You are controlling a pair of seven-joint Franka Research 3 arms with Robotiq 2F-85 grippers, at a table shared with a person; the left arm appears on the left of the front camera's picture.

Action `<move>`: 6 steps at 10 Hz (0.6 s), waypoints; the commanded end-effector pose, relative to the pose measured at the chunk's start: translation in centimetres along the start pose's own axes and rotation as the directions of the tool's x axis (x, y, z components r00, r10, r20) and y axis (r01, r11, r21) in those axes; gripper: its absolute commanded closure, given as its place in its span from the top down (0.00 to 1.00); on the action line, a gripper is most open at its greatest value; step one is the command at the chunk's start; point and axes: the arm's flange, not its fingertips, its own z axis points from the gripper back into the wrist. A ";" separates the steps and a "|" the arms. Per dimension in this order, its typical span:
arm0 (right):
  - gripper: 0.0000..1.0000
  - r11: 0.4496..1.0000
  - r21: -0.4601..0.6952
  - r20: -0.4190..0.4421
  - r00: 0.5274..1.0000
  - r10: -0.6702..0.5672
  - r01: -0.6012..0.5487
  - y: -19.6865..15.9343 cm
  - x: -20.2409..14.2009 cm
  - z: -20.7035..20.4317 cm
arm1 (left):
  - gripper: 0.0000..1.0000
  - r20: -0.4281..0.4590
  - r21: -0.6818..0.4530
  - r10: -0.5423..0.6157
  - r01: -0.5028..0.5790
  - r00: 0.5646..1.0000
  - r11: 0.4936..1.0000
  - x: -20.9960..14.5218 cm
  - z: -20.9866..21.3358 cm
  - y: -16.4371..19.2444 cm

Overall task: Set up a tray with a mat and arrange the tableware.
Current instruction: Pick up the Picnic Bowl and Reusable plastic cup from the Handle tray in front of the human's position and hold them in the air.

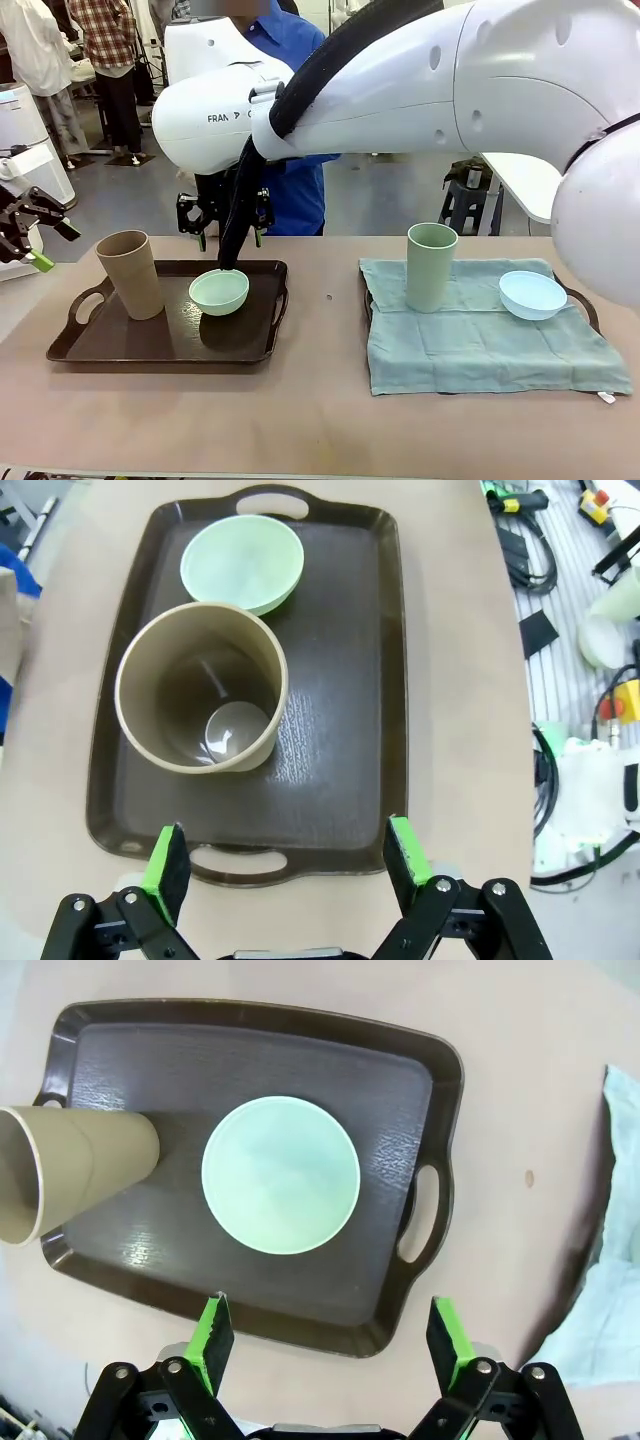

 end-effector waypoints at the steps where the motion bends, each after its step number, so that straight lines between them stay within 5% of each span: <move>1: 1.00 1.000 0.002 -0.002 1.000 0.000 0.000 0.2 -0.2 0.2 | 1.00 -0.003 -0.002 0.004 -0.004 1.000 1.000 -0.2 0.2 0.0; 4: 1.00 0.994 0.091 -0.039 0.997 -0.061 0.064 -0.9 1.1 -2.3 | 1.00 0.023 -0.035 0.003 -0.002 1.000 0.999 -1.6 -0.5 2.0; 6: 1.00 0.992 0.113 -0.036 0.998 -0.060 0.064 -1.0 1.4 -3.8 | 1.00 0.126 -0.112 -0.027 0.041 0.992 0.993 -3.2 -2.0 4.4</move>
